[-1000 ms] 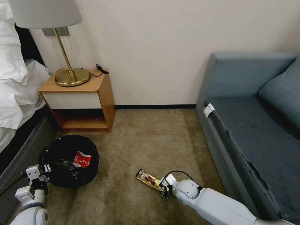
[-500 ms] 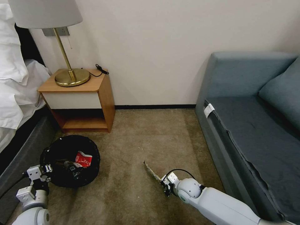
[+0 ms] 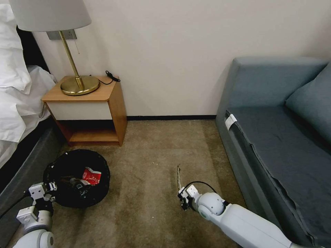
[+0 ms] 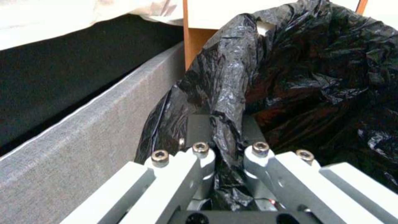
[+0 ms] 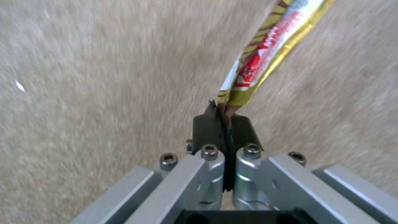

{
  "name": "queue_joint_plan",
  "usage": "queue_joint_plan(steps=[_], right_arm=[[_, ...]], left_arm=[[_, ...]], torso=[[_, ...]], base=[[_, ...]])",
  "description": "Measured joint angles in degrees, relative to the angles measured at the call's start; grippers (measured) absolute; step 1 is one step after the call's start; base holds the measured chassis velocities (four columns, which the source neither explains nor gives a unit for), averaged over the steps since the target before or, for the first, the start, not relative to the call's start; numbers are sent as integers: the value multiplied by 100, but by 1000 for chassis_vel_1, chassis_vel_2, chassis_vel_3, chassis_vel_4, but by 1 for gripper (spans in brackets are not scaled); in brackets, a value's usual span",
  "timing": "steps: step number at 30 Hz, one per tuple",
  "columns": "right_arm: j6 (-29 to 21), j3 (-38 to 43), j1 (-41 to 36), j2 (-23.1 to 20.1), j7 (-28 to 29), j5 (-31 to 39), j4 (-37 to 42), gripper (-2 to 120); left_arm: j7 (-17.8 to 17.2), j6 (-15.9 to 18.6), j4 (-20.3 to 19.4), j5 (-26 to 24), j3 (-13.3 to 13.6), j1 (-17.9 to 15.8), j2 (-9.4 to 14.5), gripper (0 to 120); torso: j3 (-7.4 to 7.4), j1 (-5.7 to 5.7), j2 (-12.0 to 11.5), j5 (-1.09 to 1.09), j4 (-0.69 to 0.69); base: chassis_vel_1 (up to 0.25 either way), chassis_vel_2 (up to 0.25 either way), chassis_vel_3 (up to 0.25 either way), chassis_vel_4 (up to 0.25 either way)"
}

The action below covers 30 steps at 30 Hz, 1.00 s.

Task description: Pick up the trash bin, then pick up the garbage on the floor and place it into the trash bin.

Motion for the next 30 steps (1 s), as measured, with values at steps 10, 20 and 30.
queue_joint_plan(steps=[10,20,30], right_arm=[[37,446,232,-371,-163,79,1219,0],[4,286,699,-603,-499,1000,2302,0],[36,-316,1178,-435,-710,1660,2539,0]], left_arm=[[2,-1,-66,-13,171,1,-18,3],[17,-7,-254,59,442,-3,-156,3],[29,0,-333,378,697,-12,-408,3]], torso=[[0,0,0,0,0],[0,0,0,0,-1],[0,0,0,-1,0]], base=[[0,0,0,0],[0,0,0,0],[0,0,0,0]])
